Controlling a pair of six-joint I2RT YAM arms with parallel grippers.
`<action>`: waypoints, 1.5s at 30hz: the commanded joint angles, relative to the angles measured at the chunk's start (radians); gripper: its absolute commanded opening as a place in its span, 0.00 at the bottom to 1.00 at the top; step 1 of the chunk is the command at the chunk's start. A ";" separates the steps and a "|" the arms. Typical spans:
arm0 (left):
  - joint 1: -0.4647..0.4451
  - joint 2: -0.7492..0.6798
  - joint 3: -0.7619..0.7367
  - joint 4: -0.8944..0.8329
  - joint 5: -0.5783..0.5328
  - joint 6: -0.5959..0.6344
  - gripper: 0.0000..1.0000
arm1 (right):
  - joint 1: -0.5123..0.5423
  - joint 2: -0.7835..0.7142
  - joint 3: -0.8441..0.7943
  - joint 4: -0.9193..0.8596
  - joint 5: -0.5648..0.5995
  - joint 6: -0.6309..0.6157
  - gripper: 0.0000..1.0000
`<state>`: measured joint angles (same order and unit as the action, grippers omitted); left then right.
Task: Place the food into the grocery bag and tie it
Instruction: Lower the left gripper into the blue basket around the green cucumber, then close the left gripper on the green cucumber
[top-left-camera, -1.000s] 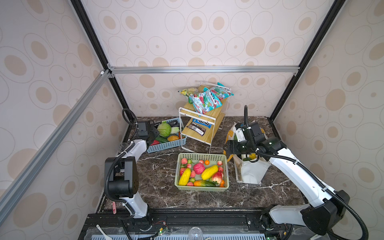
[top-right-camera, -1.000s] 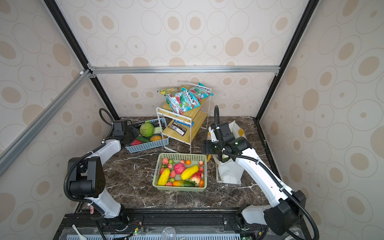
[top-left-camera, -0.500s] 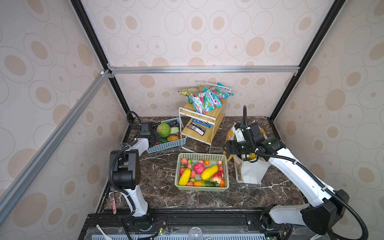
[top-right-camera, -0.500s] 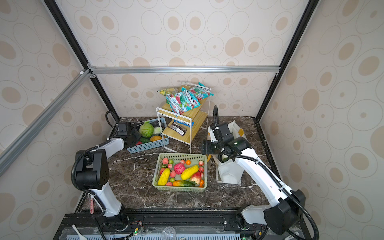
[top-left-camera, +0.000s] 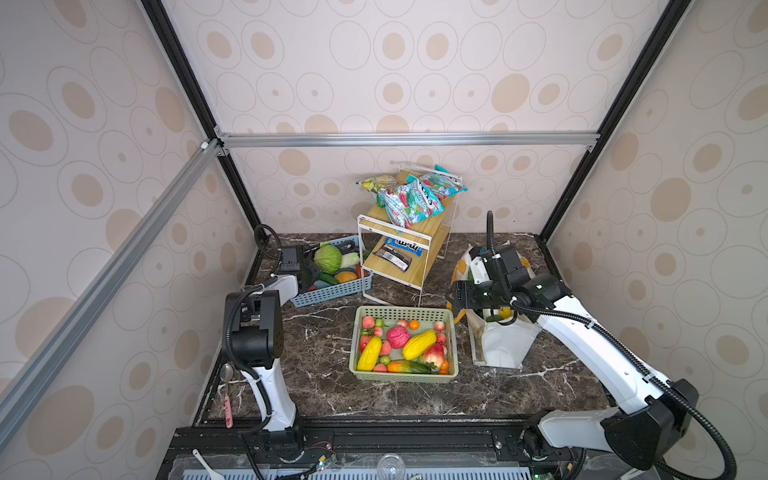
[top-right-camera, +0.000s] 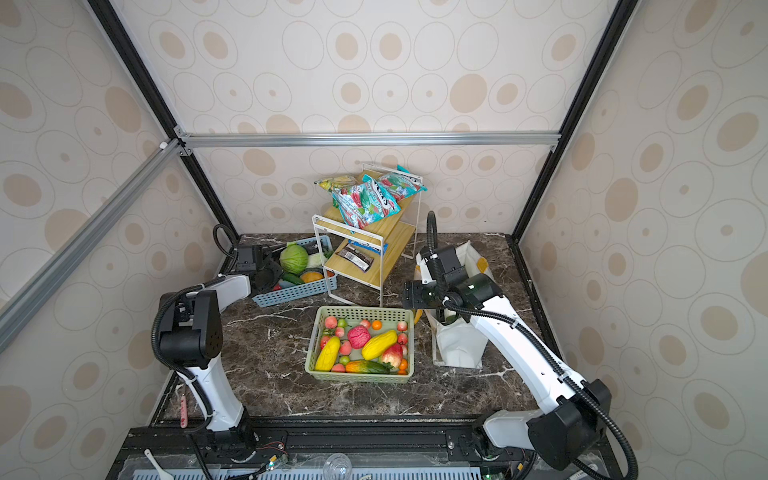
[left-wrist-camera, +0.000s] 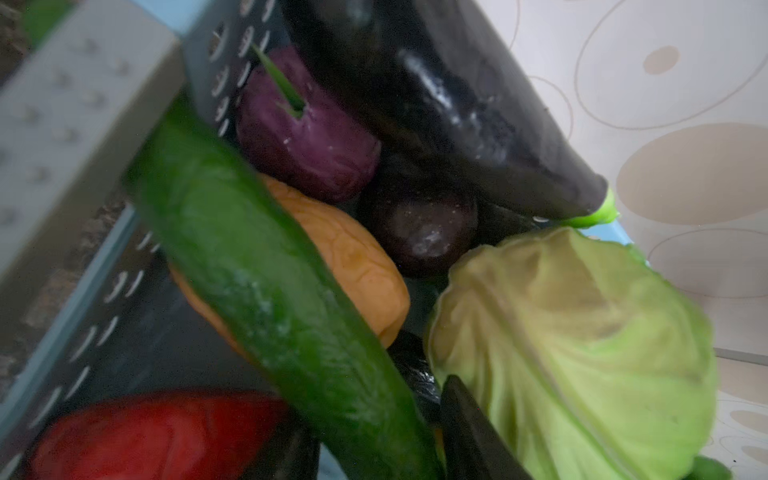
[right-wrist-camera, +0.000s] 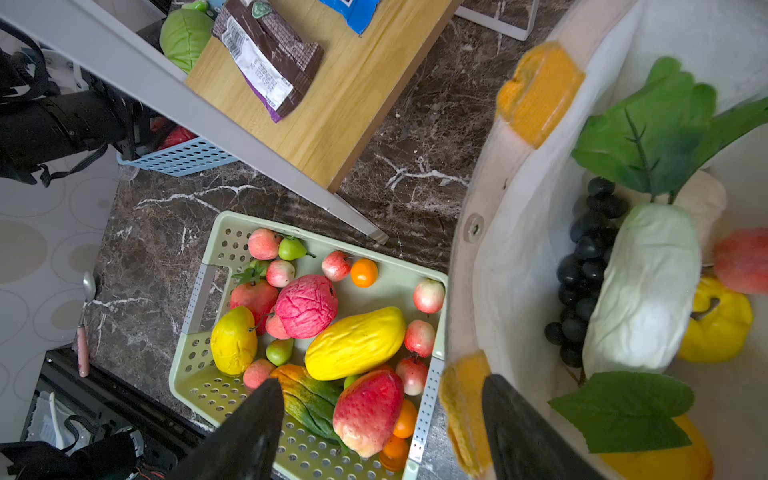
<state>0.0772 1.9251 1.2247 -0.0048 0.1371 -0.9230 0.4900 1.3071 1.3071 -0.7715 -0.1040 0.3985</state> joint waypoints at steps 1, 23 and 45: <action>0.021 0.032 -0.058 -0.071 -0.001 -0.008 0.35 | 0.011 0.008 0.026 -0.010 0.008 0.000 0.78; 0.034 -0.129 -0.037 0.008 0.149 -0.128 0.17 | 0.016 0.000 0.031 -0.014 0.005 -0.006 0.78; 0.087 -0.092 -0.123 0.242 0.314 -0.386 0.19 | 0.020 -0.002 0.017 -0.008 0.006 0.002 0.78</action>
<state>0.1520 1.8534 1.1130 0.1425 0.3912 -1.2694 0.4984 1.3071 1.3209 -0.7734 -0.1043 0.3988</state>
